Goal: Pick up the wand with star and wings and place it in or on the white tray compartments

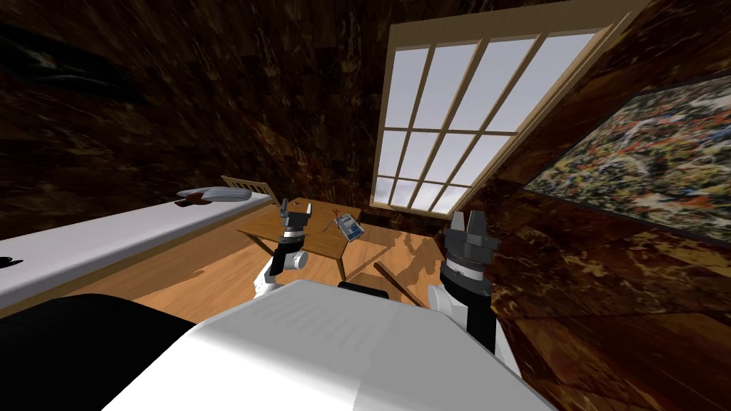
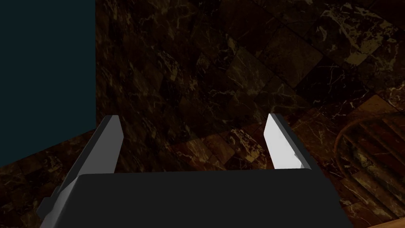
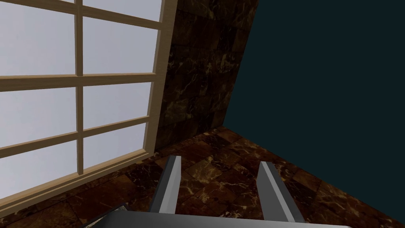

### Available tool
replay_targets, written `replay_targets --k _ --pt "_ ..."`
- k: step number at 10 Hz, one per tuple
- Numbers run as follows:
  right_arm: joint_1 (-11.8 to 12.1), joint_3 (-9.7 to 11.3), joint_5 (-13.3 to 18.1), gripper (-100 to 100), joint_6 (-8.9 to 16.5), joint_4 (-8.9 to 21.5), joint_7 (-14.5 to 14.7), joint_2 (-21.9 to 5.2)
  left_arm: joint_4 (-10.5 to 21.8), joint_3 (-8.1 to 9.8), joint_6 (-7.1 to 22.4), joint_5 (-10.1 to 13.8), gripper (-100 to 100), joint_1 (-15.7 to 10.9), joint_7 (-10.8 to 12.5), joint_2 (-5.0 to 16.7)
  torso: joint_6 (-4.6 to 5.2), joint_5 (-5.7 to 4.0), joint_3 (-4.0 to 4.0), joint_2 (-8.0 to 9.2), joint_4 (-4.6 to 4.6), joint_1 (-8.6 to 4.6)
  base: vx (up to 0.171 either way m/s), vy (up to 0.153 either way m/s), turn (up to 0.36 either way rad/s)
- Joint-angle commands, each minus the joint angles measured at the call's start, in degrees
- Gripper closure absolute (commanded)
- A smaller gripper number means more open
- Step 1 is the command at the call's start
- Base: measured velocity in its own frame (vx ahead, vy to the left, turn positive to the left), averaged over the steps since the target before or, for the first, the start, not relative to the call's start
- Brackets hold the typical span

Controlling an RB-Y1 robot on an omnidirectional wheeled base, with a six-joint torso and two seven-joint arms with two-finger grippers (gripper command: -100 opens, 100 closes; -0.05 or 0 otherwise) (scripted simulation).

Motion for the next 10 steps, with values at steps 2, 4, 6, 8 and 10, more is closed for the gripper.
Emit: replay_targets --k 2,4,6,8,10 --pt "0.0 0.0 0.0 0 0.0 0.0 0.0 0.0 3.7 0.77 -1.5 2.1 -100 -0.8 3.5 0.1 -0.01 -0.03 -0.02 -0.05 -0.01 -0.14 0.061 -0.235 0.099" --pt "0.0 0.0 0.0 0 0.0 0.0 0.0 0.0 6.3 1.14 -2.4 3.5 -100 -1.6 5.5 0.1 0.00 0.06 -0.15 -0.27 -0.05 0.30 0.102 -0.131 0.057" --pt "0.0 0.0 0.0 0 0.0 0.0 0.0 0.0 10.4 1.63 -4.3 6.5 -100 -3.1 9.2 0.0 -0.01 0.08 -0.11 -0.19 -0.04 0.33 0.094 -0.186 0.130" --pt "0.0 0.0 0.0 0 0.0 0.0 0.0 0.0 13.9 1.76 -5.2 8.0 -100 -3.8 11.5 -0.1 0.01 0.05 -0.17 -0.30 -0.07 0.30 0.115 -0.149 0.076" --pt "0.0 0.0 0.0 0 0.0 0.0 0.0 0.0 17.1 1.82 -6.1 9.5 -100 -4.5 13.5 -0.2 0.00 0.10 -0.18 -0.30 -0.07 0.56 0.099 -0.094 0.063"
